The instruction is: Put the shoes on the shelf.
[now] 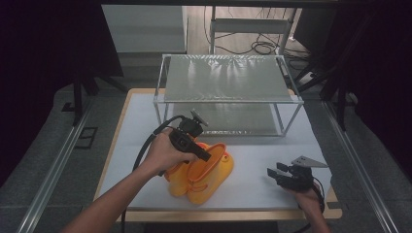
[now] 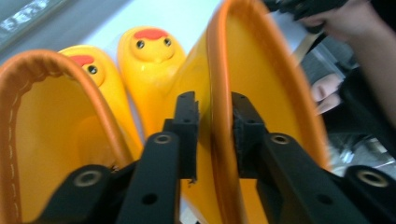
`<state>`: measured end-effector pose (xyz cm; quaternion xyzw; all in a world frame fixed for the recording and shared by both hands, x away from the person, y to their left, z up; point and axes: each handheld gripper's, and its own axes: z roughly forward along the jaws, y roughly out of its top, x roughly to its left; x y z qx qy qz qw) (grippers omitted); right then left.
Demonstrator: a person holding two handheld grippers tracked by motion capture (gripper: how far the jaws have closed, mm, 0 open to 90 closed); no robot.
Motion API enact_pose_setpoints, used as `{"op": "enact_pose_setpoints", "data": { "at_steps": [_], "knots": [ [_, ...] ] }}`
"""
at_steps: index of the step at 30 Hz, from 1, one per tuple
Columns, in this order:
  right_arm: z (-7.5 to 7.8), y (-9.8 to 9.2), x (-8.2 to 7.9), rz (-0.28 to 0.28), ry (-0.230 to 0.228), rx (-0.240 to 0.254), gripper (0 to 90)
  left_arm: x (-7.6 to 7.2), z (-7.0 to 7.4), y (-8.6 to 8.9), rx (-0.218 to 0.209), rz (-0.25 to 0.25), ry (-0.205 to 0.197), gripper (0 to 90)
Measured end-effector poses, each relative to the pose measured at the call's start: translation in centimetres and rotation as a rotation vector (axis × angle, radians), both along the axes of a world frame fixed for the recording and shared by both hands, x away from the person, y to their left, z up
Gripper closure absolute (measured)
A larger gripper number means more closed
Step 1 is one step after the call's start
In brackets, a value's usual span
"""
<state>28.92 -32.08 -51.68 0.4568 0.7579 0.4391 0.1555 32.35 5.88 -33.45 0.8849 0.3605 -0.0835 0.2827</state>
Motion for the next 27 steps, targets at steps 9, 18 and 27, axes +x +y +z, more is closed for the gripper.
{"op": "enact_pose_setpoints", "data": {
  "at_steps": [9,18,27],
  "knots": [
    [0.0,0.0,0.0,0.000,0.005,-0.001,45.4,-0.1,2.1,1.5,-0.072,0.021,-0.020,64.6],
    [0.0,0.0,0.0,0.000,0.003,-0.005,45.5,-0.9,3.0,3.3,-0.065,0.053,-0.038,51.2],
    [0.0,0.1,0.0,-0.001,0.005,-0.006,45.6,-1.5,1.8,3.9,-0.032,0.056,-0.012,45.3]
  ]
}}
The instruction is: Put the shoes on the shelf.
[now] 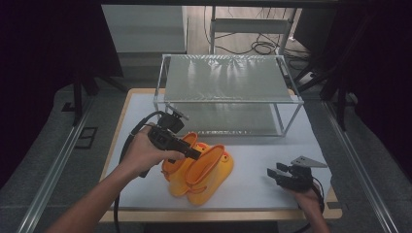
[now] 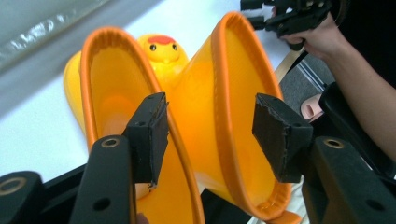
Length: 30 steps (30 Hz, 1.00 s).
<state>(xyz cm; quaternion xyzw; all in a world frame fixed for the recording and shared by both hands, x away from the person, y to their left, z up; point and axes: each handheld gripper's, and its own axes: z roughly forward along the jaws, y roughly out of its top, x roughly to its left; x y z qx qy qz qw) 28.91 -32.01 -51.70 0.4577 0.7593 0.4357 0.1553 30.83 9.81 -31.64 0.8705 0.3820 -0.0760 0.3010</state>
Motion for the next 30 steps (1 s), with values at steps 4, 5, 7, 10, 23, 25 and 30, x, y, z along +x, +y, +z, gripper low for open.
{"op": "enact_pose_setpoints", "data": {
  "at_steps": [4,5,7,10,23,25,30],
  "knots": [
    [0.0,0.0,0.0,-0.001,-0.003,-0.001,45.7,0.0,-0.7,-0.1,0.009,-0.001,0.018,43.3],
    [0.0,0.0,0.0,-0.001,-0.003,0.000,45.8,0.0,-0.9,-0.2,0.011,-0.005,0.023,43.1],
    [0.0,0.0,0.0,-0.001,-0.001,0.001,45.8,0.0,-1.2,-0.4,0.018,-0.009,0.029,42.6],
    [0.0,0.0,0.0,-0.001,-0.001,0.000,45.8,0.1,-1.5,-0.7,0.025,-0.014,0.033,41.5],
    [0.0,-0.1,0.1,-0.005,0.006,0.001,45.8,0.5,-2.7,-2.2,0.078,-0.007,0.027,40.8],
    [0.0,0.0,0.1,-0.007,0.010,0.003,45.8,0.6,-2.8,-2.3,0.094,0.003,0.019,42.4],
    [0.0,0.0,0.1,-0.007,0.008,-0.001,45.8,0.6,-2.9,-2.4,0.109,0.015,0.009,45.4]
  ]
}}
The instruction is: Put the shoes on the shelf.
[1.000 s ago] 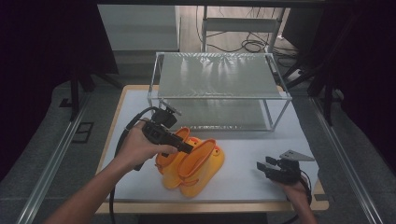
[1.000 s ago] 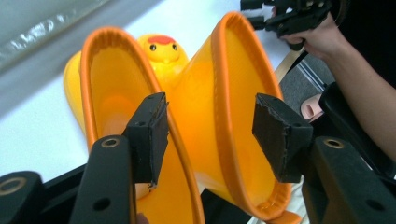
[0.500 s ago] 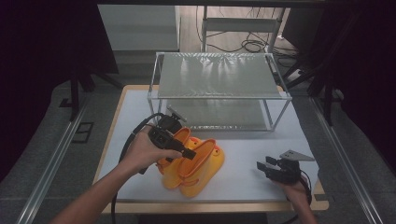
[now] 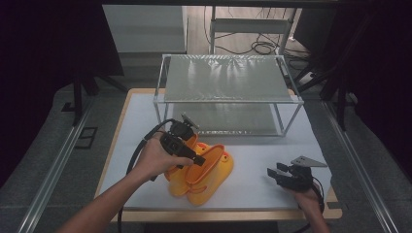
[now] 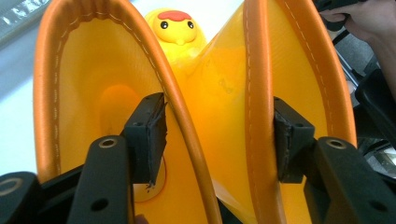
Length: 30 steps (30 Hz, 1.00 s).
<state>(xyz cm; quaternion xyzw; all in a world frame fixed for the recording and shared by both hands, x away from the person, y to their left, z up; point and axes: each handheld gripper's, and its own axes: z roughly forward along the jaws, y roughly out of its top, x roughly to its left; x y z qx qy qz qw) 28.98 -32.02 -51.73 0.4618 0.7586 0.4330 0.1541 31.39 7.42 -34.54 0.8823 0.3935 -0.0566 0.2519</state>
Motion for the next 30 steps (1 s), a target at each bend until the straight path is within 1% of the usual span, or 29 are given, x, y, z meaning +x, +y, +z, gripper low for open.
{"op": "enact_pose_setpoints", "data": {
  "at_steps": [5,11,14,17,21,24,28,30],
  "knots": [
    [0.00,-0.02,0.01,-0.003,0.002,0.000,45.8,-0.08,-0.03,-0.15,0.017,0.004,-0.003,44.6],
    [-0.01,-0.17,0.04,-0.007,0.003,-0.001,45.8,-0.25,0.00,0.27,0.000,0.008,0.004,42.7],
    [-0.02,-0.16,0.07,-0.010,0.005,-0.005,45.9,-0.33,0.04,0.30,-0.002,0.007,0.010,42.3],
    [-0.03,-0.08,0.04,-0.011,0.001,-0.008,45.8,-0.34,-0.01,0.24,0.004,0.008,0.007,42.4],
    [-0.02,-0.08,0.07,-0.015,0.011,-0.010,45.9,-0.34,-0.13,0.00,0.020,0.010,-0.007,44.7],
    [-0.02,-0.08,0.08,-0.017,0.012,-0.012,45.9,-0.41,-0.18,-0.15,0.030,0.015,-0.021,50.1],
    [-0.02,-0.09,0.07,-0.020,0.012,-0.011,45.9,-0.36,-0.29,-0.01,0.035,0.015,-0.040,68.2],
    [-0.05,-0.11,0.10,-0.021,0.008,-0.011,45.9,-0.27,-0.34,0.21,0.032,0.014,-0.044,74.4]
  ]
}}
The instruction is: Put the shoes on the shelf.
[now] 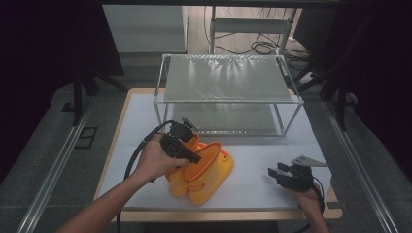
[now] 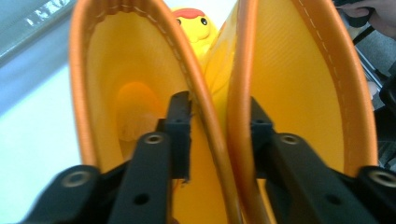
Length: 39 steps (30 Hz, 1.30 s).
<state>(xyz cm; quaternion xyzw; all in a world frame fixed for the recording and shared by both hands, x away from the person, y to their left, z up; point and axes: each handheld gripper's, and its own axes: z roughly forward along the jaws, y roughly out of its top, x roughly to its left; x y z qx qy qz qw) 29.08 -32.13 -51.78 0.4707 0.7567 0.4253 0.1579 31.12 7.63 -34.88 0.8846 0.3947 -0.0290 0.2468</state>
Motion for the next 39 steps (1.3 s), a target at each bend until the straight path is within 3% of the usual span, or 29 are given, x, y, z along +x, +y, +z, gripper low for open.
{"op": "enact_pose_setpoints", "data": {
  "at_steps": [3,11,18,26,32,39],
  "knots": [
    [0.0,0.0,0.0,-0.008,0.004,0.002,45.9,0.1,-0.1,0.2,-0.004,0.006,-0.008,80.2],
    [0.0,-0.1,0.1,-0.022,0.011,0.007,46.0,0.4,-0.1,0.7,-0.028,-0.002,0.003,81.9],
    [0.0,-0.4,0.1,-0.033,0.008,0.016,46.1,1.9,0.2,1.7,-0.097,0.002,0.027,81.9],
    [0.0,-0.7,0.1,-0.049,0.006,0.020,46.2,2.3,0.9,1.9,-0.130,-0.017,0.040,81.9],
    [0.0,-0.9,0.1,-0.054,0.007,0.019,46.3,2.1,2.2,1.6,-0.152,-0.050,0.039,81.9],
    [0.0,-1.2,0.1,-0.064,0.007,0.022,46.5,1.9,5.3,1.1,-0.163,-0.072,0.001,81.9]
  ]
}}
